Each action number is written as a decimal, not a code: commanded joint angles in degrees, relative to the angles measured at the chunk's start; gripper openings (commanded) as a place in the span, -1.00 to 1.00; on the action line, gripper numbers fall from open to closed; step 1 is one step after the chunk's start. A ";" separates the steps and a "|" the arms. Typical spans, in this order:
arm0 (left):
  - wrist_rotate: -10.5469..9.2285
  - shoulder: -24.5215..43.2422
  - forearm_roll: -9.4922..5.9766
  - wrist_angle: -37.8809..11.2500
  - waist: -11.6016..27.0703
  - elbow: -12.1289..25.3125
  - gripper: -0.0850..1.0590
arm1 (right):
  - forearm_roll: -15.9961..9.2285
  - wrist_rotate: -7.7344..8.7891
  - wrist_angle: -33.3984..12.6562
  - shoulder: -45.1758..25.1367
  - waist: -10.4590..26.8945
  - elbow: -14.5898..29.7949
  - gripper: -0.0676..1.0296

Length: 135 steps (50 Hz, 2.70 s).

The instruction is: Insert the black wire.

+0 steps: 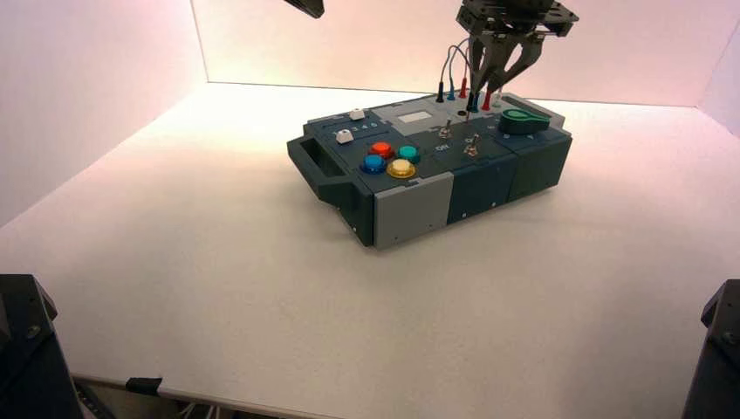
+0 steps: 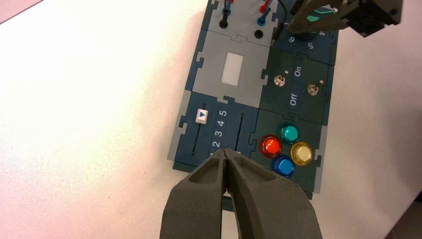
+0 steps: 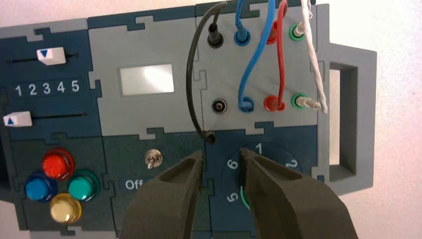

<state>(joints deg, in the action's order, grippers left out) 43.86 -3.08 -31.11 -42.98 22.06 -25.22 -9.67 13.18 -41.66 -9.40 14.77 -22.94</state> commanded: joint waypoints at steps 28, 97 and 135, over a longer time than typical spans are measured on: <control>0.18 -0.97 -0.09 0.26 0.35 0.62 -0.91 | -0.18 0.26 -0.18 -3.60 0.35 4.57 -0.15; 0.18 -0.97 -0.09 0.00 0.35 0.53 -0.91 | 2.02 0.00 5.45 -2.02 2.72 4.83 -0.92; 0.18 -0.97 -0.09 -0.09 0.35 0.53 -0.91 | 2.55 0.00 10.72 -3.08 2.72 1.93 -0.92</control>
<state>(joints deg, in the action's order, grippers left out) 43.95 -3.08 -31.11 -43.24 22.15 -25.22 -7.21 13.27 -32.08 -14.06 17.23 -21.36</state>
